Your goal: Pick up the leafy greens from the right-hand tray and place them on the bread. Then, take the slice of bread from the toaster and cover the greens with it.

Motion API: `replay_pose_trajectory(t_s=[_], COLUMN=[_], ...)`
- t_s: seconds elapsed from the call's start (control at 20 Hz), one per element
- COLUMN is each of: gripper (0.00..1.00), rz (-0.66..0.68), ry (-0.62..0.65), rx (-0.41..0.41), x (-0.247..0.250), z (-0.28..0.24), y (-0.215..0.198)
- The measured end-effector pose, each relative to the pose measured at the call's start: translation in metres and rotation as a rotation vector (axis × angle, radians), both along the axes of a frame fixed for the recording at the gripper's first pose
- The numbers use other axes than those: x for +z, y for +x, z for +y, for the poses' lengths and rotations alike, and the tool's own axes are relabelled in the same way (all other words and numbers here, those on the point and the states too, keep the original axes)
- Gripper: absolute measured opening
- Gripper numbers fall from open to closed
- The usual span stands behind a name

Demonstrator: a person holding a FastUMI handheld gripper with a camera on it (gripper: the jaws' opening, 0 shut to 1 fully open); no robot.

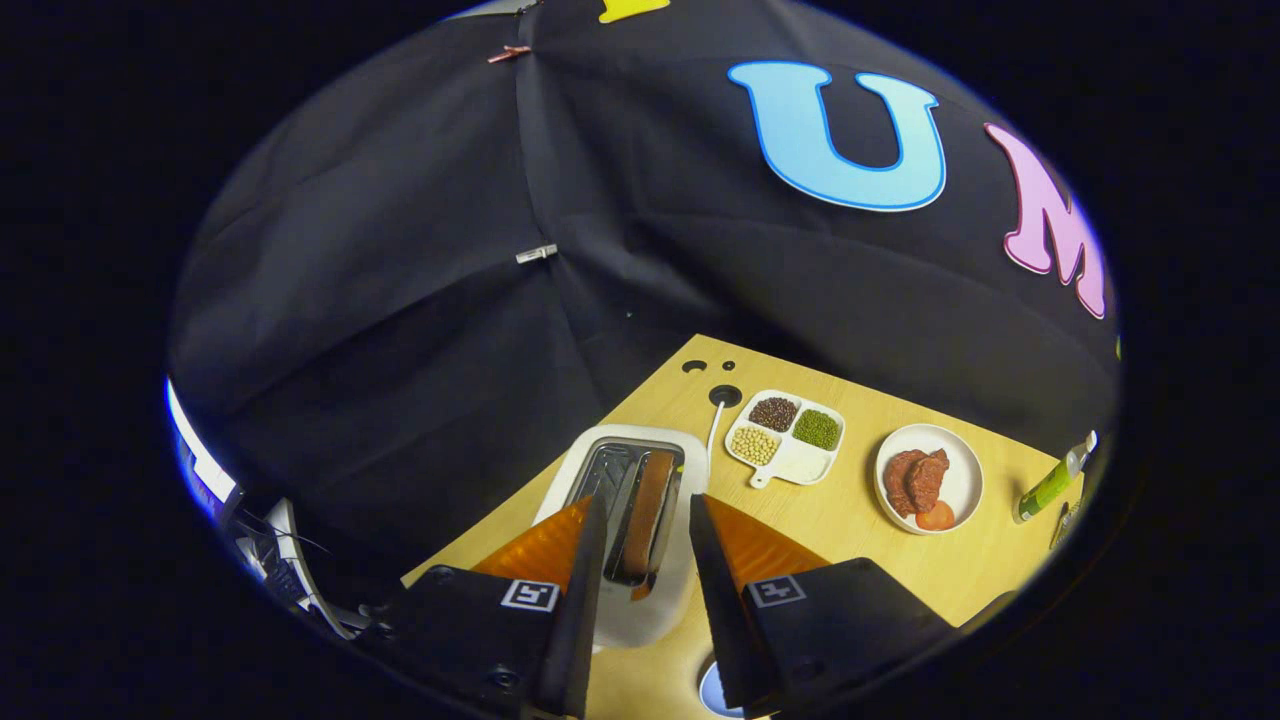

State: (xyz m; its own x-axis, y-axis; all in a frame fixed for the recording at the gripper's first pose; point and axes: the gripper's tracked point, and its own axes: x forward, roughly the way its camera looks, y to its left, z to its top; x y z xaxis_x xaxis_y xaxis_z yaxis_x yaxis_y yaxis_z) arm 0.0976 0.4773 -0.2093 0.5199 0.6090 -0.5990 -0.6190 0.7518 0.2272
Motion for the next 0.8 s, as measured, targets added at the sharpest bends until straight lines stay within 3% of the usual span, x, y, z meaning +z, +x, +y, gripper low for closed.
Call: replay_pose_trajectory(t_s=[0.35,0.5,0.55,0.8], gripper=[0.54,0.33,0.20,0.11], rz=[0.049,0.071,0.087,0.086], ry=[-0.116,-0.128,-0.107,0.029], rx=[-0.063,-0.083,-0.094,-0.151], x=[-0.042,-0.050,-0.050,-0.005], z=[0.021,0.022,0.024,0.012], y=[0.019,0.017,0.015,0.022])
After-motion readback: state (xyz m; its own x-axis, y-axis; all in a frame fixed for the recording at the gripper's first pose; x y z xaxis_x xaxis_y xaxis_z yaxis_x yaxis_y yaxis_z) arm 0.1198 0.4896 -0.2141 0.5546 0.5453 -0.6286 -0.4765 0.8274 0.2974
